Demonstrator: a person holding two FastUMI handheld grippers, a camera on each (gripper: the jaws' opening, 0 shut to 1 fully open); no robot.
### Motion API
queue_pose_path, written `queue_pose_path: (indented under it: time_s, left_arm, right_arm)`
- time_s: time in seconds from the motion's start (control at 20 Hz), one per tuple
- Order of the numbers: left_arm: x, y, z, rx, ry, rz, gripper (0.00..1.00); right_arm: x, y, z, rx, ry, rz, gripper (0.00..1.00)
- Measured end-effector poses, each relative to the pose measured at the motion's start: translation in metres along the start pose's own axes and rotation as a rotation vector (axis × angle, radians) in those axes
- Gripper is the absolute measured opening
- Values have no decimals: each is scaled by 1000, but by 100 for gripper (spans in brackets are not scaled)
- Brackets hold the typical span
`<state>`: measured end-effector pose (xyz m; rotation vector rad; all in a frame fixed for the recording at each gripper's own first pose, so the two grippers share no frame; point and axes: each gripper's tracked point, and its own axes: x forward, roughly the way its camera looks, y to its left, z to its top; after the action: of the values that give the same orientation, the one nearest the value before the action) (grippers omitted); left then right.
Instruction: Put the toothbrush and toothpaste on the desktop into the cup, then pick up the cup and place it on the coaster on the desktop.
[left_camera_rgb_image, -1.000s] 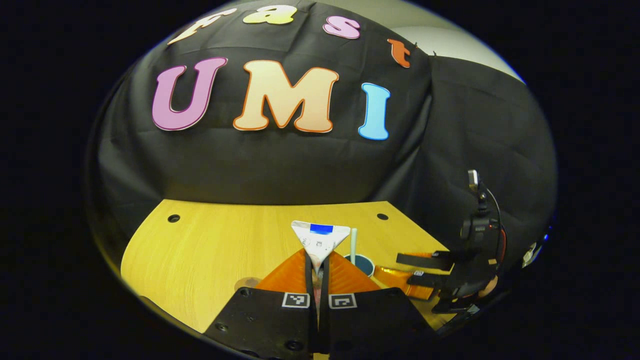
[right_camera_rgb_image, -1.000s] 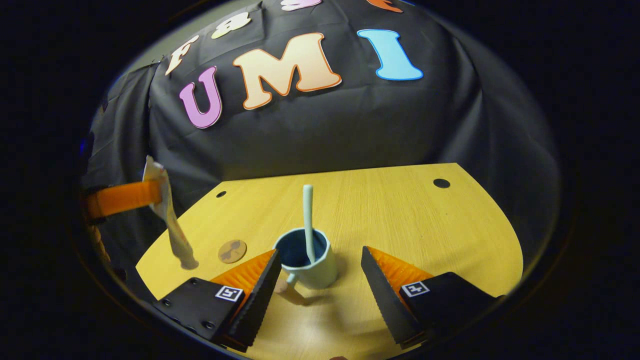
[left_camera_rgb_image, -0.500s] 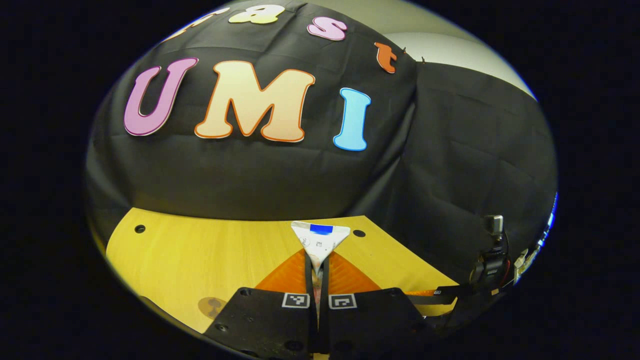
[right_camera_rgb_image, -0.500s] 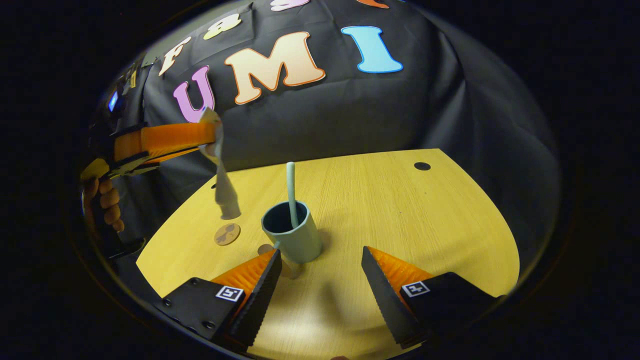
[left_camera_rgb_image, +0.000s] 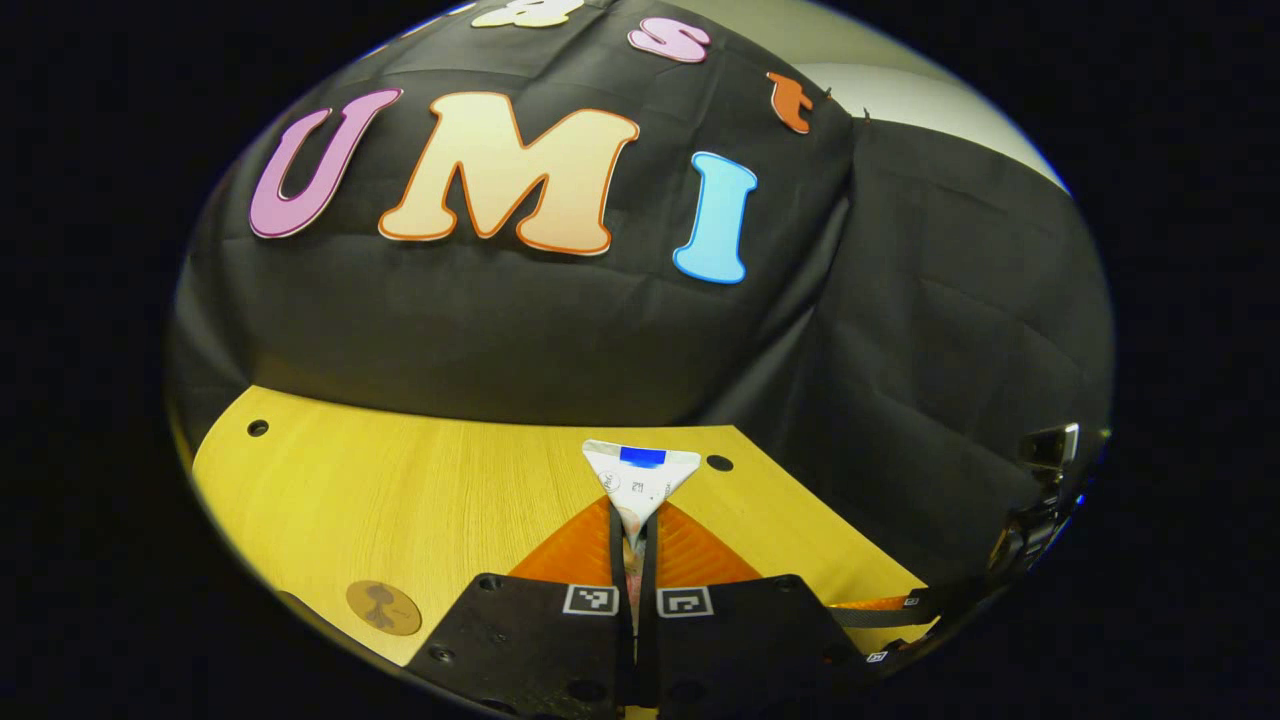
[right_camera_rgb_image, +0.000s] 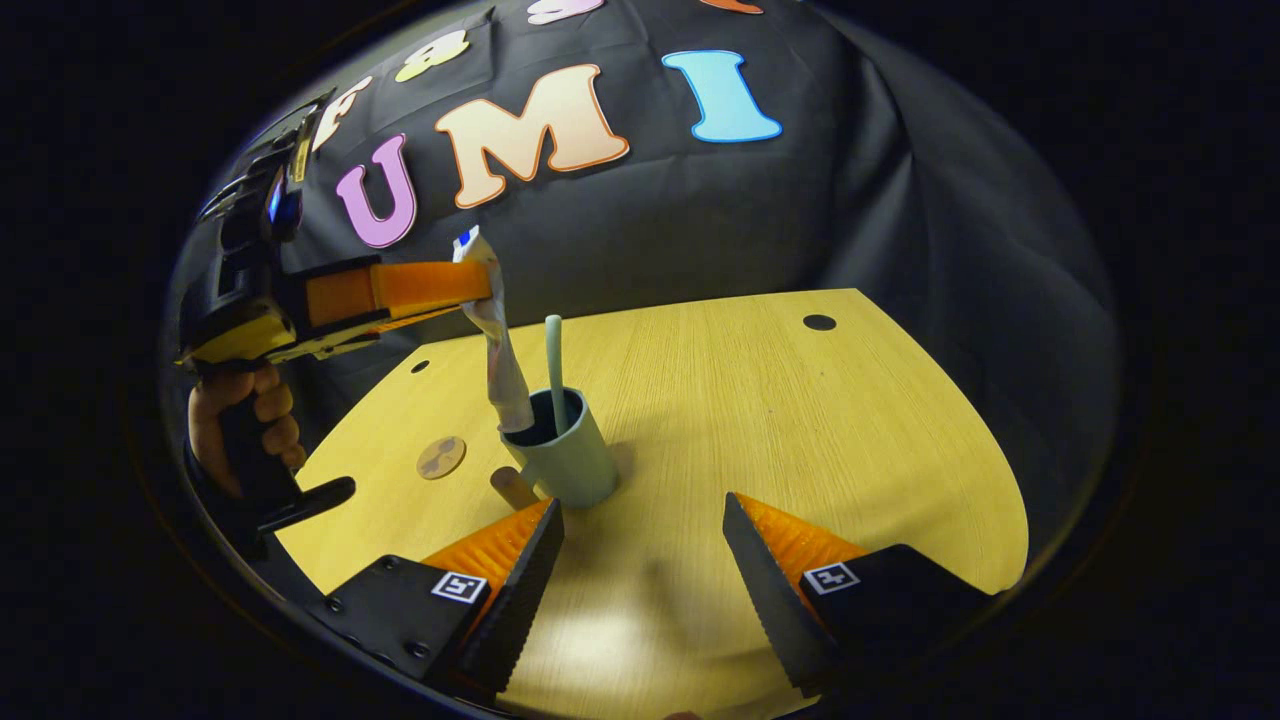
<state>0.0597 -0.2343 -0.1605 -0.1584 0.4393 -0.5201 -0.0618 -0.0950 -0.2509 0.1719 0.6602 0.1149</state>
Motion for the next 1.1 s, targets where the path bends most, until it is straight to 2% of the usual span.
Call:
queue_pose_path:
  time_s: [0.15, 0.2, 0.25, 0.35, 0.4, 0.55, 0.6, 0.7, 0.75, 0.9, 0.95, 1.1]
  left_arm:
    - [7, 0, -12, -5, 19, 21, 0]
    - [8, 1, -16, -2, 29, 28, 0]
    - [9, 1, -22, 1, 42, 33, 0]
    - [9, 2, -32, 2, 67, 50, 0]
    - [10, 3, -36, 3, 77, 60, 0]
    - [4, 0, -46, -5, 101, 67, 6]
    - [2, 0, -47, -9, 101, 74, 11]
    - [-6, 0, -46, 6, 83, 94, 34]
    - [-10, 1, -46, 18, 77, 107, 36]
    - [-26, 13, -44, 54, 50, 172, 96]
    - [-33, 18, -44, 55, 39, 193, 99]
    - [-57, 39, -38, 56, 7, 262, 96]
  right_arm:
    - [0, -4, 0, 1, 1, 2, 99]
    - [0, -5, 0, 0, 2, 3, 95]
    - [0, -6, 0, 0, 3, 5, 99]
    - [1, -8, 0, 0, 5, 10, 95]
    - [1, -8, 2, 1, 6, 14, 99]
    - [4, -12, 3, 1, 13, 27, 95]
    - [6, -12, 4, 2, 15, 34, 99]
    - [9, -11, 7, 0, 24, 45, 99]
    - [11, -8, 11, -1, 25, 55, 99]
    - [14, 5, 20, -19, 34, 106, 99]
    - [16, 10, 21, -26, 46, 121, 99]
    - [21, 31, 23, -29, 100, 164, 99]
